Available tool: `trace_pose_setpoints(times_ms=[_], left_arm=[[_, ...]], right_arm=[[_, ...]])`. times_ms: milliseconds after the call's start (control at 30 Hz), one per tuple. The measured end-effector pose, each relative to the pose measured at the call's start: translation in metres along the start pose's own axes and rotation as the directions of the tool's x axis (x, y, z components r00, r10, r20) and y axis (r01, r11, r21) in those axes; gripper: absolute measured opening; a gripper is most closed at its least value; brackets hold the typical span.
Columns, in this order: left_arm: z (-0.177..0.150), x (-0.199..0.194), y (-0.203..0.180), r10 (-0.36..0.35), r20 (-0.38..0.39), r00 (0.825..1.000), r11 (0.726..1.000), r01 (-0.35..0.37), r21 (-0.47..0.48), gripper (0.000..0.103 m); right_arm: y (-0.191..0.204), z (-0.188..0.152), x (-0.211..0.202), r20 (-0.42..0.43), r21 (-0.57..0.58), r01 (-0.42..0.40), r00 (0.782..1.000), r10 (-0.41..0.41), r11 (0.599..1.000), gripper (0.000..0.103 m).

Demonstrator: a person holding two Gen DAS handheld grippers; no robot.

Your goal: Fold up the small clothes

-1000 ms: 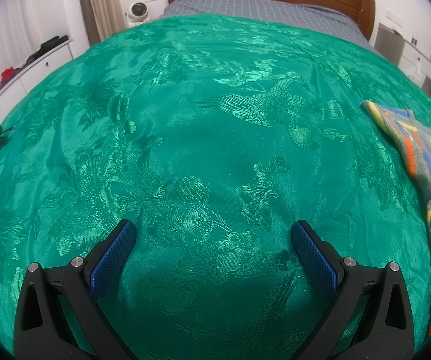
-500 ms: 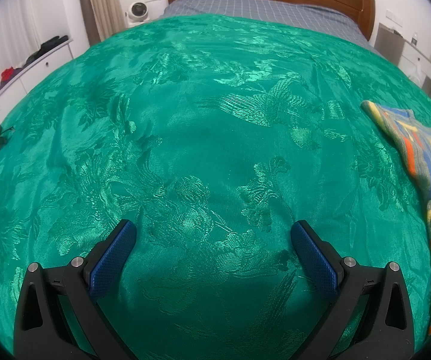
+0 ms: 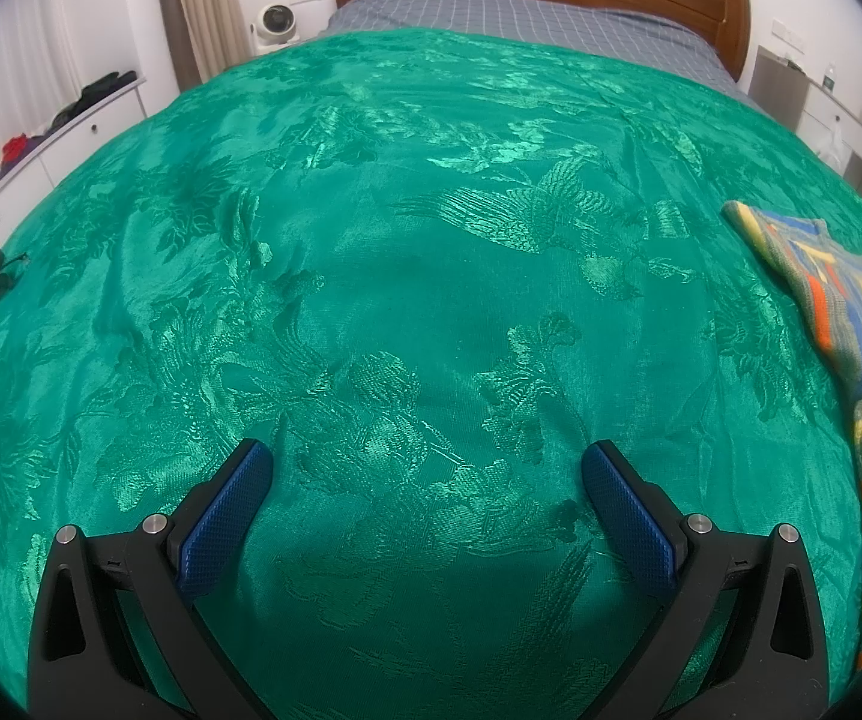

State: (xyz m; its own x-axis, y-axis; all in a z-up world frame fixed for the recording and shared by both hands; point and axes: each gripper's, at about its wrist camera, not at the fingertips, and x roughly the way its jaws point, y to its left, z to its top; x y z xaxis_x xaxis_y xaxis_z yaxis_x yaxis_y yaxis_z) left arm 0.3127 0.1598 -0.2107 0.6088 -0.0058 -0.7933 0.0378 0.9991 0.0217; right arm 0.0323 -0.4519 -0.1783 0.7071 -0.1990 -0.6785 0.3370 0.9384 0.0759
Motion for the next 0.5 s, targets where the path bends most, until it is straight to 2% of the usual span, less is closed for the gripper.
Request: trace_pose_setpoints(times_ms=[500], left_arm=[[0.0, 0.0001, 0.0, 0.0, 0.0, 1.0, 1.0, 0.0, 0.0, 0.103]], right_arm=[[0.0005, -0.0004, -0.0002, 0.0, -0.002, 0.004, 1.0, -0.004, 1.0, 0.1]])
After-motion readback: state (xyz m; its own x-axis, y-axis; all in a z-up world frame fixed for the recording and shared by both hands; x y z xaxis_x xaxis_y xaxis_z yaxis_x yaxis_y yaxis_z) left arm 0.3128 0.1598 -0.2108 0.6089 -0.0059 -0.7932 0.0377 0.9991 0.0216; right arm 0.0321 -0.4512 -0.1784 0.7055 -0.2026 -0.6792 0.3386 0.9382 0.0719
